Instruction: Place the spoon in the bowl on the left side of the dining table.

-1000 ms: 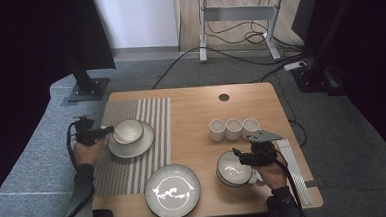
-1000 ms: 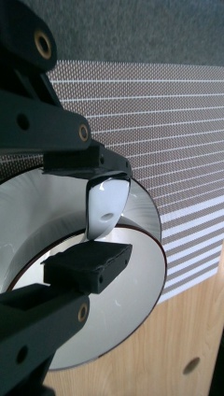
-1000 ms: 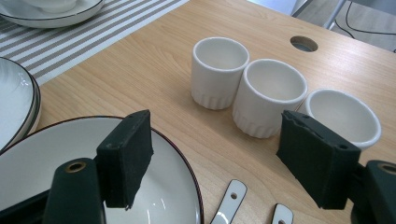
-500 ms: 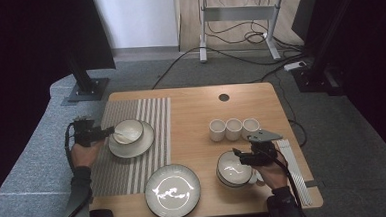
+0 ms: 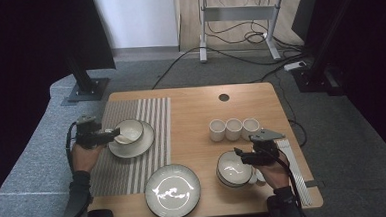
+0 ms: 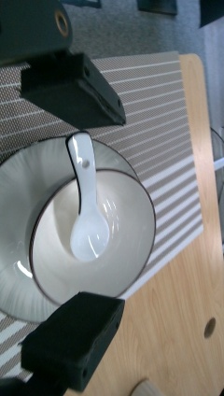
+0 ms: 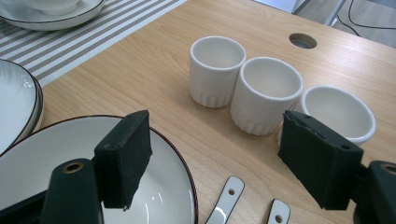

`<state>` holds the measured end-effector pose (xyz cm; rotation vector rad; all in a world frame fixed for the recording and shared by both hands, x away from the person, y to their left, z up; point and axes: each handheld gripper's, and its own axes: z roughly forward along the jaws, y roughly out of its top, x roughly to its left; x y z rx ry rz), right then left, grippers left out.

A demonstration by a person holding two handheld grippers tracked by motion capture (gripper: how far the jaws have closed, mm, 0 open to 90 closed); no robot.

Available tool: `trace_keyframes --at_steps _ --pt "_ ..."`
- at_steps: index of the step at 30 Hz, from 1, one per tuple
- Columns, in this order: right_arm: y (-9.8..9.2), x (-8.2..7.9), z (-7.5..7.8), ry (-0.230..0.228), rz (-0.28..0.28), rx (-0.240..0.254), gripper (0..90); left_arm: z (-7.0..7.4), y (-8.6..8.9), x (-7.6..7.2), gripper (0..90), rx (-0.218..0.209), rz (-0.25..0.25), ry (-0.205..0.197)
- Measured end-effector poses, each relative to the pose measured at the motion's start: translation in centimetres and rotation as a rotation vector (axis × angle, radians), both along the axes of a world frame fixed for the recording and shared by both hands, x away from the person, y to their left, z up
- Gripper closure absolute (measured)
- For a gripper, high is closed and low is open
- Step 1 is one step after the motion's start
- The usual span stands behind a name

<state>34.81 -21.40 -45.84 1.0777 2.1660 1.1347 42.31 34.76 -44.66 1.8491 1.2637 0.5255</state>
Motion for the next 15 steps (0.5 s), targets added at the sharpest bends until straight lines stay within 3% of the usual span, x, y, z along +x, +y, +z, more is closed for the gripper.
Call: trace_keyframes --at_steps 6,15 --pt "-0.1 0.0 0.0 0.012 -0.001 0.002 23.3 0.7 -1.1 -1.5 0.2 0.039 -0.027 -0.044" --pt "-0.3 0.1 0.3 0.016 -0.020 -0.002 19.7 1.0 -3.3 -4.1 0.0 0.055 -0.095 -0.094"
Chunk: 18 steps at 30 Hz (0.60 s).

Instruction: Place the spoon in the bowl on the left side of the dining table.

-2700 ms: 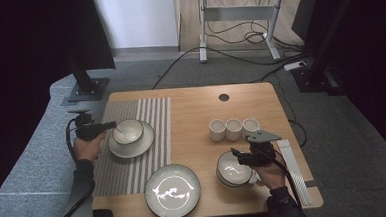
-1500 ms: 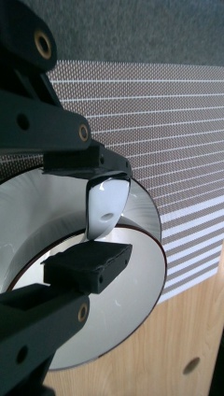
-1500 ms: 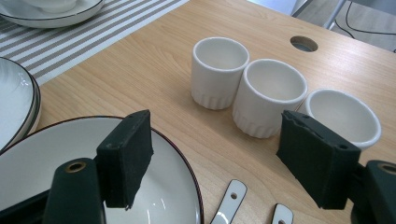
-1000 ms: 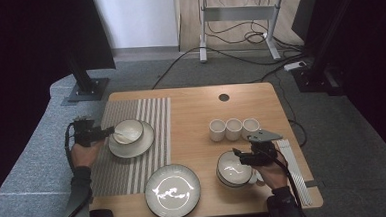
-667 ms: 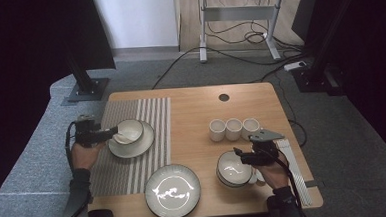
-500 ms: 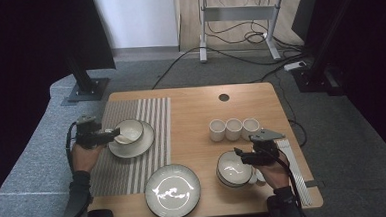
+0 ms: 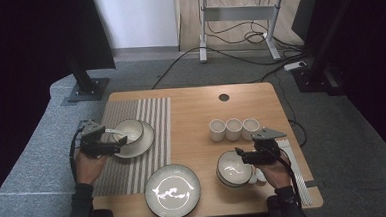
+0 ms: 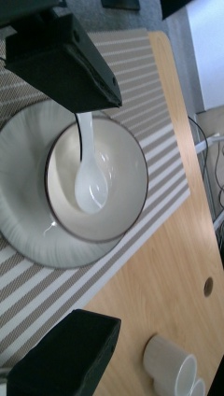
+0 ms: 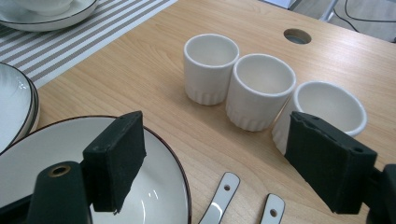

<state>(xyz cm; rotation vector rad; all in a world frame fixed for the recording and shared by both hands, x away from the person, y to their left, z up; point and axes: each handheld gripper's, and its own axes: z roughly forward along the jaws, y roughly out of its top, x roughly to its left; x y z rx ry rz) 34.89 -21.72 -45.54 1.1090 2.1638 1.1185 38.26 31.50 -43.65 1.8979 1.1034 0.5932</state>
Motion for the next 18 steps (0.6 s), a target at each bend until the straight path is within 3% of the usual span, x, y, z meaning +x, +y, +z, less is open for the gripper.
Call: trace_keyframes --at_steps 10,18 --pt "-0.8 -0.1 0.2 -0.003 -0.030 -0.003 19.0 -0.9 -3.2 -2.4 0.0 0.030 -0.063 -0.045" --pt "-1.6 -0.1 0.3 -0.003 -0.056 0.000 18.7 -2.7 -5.0 -3.7 0.0 0.019 -0.106 -0.064"
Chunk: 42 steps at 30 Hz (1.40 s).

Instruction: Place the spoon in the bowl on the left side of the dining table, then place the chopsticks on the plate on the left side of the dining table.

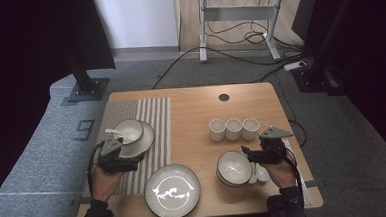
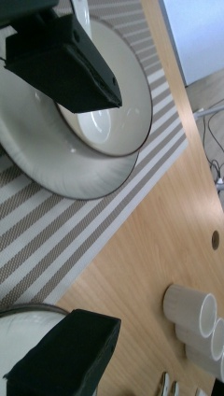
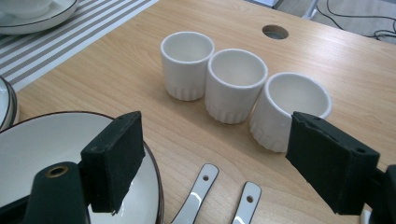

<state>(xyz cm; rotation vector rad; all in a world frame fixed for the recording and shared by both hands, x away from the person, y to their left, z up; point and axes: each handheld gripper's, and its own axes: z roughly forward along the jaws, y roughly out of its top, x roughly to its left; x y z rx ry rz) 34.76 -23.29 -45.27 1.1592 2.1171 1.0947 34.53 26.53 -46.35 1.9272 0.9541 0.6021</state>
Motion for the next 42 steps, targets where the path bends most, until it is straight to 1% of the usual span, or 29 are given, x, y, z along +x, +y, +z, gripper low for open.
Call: trace_keyframes --at_steps 3,4,8,11,15,17,23,27,31,34,37,42 --pt "-0.3 0.0 -0.1 0.003 -0.019 0.014 18.7 -0.7 -0.5 -0.3 0.0 -0.003 -0.010 0.006" --pt "-0.4 0.0 -0.1 0.002 -0.027 0.013 18.7 -1.0 -0.6 -0.4 0.0 -0.008 -0.017 0.007" --pt "-0.9 0.0 -0.3 -0.006 -0.053 0.002 18.7 -1.8 -1.1 -0.8 0.0 -0.001 -0.026 0.005" --pt "-1.5 0.0 -0.5 -0.007 -0.073 -0.003 18.7 -2.3 -1.2 -1.1 0.0 -0.008 -0.029 0.003" --pt "-2.2 0.1 -0.8 0.003 -0.099 -0.009 19.0 -2.9 -1.1 -1.3 0.0 0.003 -0.028 0.000" --pt "-2.6 0.1 -1.1 0.011 -0.112 -0.018 19.2 -3.1 -1.1 -1.4 0.0 -0.001 -0.025 0.001" --pt "-3.7 0.3 -2.3 0.036 -0.156 -0.049 20.6 -3.9 -1.2 -1.6 0.0 0.022 -0.024 0.008" --pt "-4.4 0.3 -3.0 0.047 -0.185 -0.064 22.3 -4.2 -1.2 -1.5 0.0 0.040 -0.018 0.012" --pt "-5.2 0.3 -3.9 0.066 -0.207 -0.069 24.1 -4.5 -1.4 -1.5 0.0 0.075 -0.009 0.013" --pt "-5.6 0.3 -4.6 0.084 -0.220 -0.080 25.3 -4.6 -1.5 -1.5 0.0 0.093 -0.006 0.012" --pt "-6.0 0.4 -5.2 0.102 -0.228 -0.084 25.7 -4.6 -1.5 -1.6 0.0 0.096 -0.003 0.008" --pt "-6.4 0.3 -5.4 0.114 -0.244 -0.076 25.9 -4.5 -1.4 -1.6 0.0 0.094 0.001 0.003"
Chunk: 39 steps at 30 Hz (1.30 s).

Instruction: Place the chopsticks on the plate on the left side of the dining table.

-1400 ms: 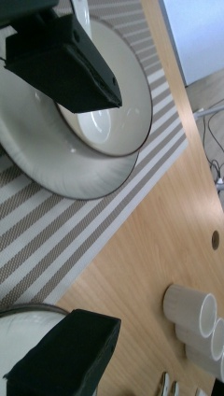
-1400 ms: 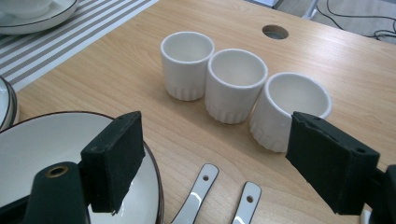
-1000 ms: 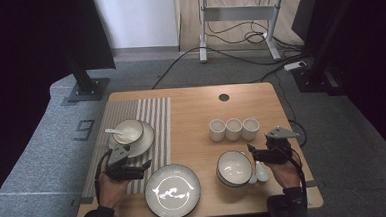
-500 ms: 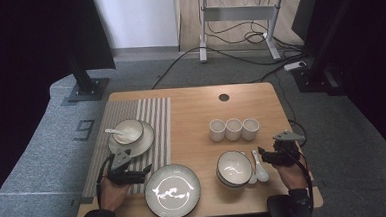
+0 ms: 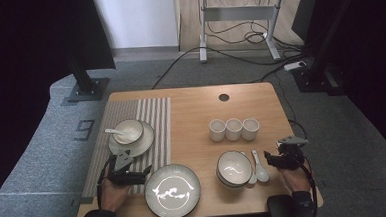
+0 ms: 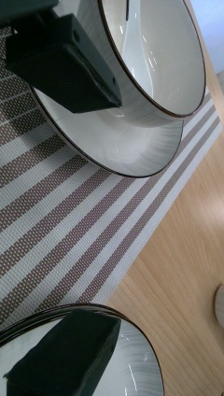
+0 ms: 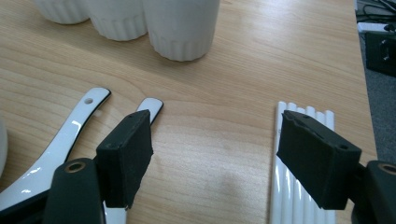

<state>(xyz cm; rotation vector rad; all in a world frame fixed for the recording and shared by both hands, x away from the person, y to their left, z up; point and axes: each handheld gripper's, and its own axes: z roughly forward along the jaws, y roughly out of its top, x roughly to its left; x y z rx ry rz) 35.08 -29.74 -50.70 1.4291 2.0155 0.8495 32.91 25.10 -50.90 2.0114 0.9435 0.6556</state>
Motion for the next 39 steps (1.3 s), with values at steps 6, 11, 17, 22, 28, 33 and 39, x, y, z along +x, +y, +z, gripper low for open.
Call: trace_keyframes --at_steps 6,11,17,22,28,33,39 --pt "-0.3 0.0 -0.2 0.010 -0.013 -0.008 31.8 0.0 0.0 0.0 0.0 0.003 0.000 -0.002" --pt "-0.5 -0.1 -0.4 0.012 -0.023 -0.033 40.2 0.1 0.0 -0.1 0.0 0.002 -0.003 -0.006" --pt "-1.6 -0.1 -0.7 0.029 -0.055 -0.033 51.0 0.1 -0.1 -0.1 0.0 0.010 -0.009 -0.007" --pt "-2.2 -0.1 -0.8 0.039 -0.065 -0.033 61.7 0.0 -0.2 -0.1 0.0 0.015 -0.010 -0.006" --pt "-2.3 0.0 -1.2 0.074 -0.069 -0.048 72.2 -0.1 -0.2 0.0 0.0 0.025 -0.009 0.006" --pt "-2.7 0.0 -1.4 0.095 -0.081 -0.045 73.9 -0.2 -0.2 0.0 0.0 0.037 -0.008 0.005" --pt "-3.2 0.1 -1.9 0.127 -0.100 -0.049 74.4 -0.2 -0.2 0.0 0.0 0.042 -0.007 -0.002"
